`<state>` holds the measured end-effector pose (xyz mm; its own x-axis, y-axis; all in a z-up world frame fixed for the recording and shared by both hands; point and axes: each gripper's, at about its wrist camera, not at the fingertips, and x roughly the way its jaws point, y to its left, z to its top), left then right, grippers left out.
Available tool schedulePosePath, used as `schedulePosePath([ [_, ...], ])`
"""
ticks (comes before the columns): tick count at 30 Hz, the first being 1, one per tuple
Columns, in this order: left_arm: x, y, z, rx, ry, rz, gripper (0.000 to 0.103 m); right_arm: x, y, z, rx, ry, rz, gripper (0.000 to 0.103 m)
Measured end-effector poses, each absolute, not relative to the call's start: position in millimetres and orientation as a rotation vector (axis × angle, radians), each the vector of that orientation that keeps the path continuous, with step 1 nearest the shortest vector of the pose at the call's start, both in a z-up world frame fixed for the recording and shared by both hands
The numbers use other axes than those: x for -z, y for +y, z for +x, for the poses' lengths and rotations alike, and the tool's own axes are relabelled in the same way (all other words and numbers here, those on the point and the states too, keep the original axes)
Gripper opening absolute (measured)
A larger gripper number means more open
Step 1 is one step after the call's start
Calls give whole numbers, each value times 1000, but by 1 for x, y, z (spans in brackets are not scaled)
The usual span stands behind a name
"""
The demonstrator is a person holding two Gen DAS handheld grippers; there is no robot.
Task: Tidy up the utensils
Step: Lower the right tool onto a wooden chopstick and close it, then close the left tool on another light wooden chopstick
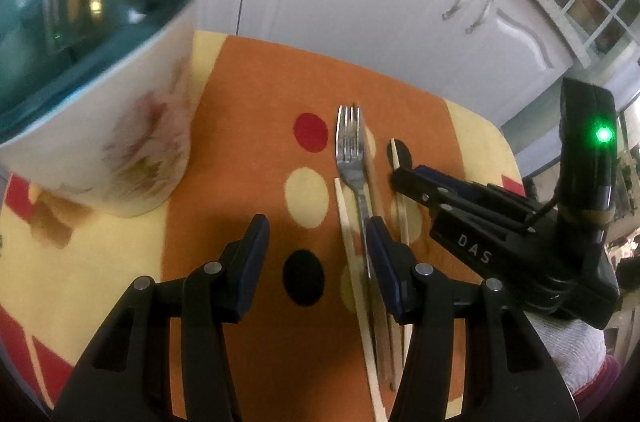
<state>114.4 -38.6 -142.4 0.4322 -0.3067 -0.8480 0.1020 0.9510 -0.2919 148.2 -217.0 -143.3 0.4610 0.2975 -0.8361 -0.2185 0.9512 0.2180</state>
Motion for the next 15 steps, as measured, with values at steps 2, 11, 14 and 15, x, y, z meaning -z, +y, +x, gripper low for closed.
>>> schedulePosePath([
  [2,145,-43,118,259,1107,-194,50,144,-217,152,-324,1042,82,18],
  [11,161,-50,127,263,1163,-168,41,146,-227,140,-389,1068,96,6],
  [14,160,-52,128,264,1157,-153,41,147,-234,134,-387,1075,116,6],
  [15,161,-53,129,264,1157,-147,40,148,-234,134,-386,1077,122,6],
])
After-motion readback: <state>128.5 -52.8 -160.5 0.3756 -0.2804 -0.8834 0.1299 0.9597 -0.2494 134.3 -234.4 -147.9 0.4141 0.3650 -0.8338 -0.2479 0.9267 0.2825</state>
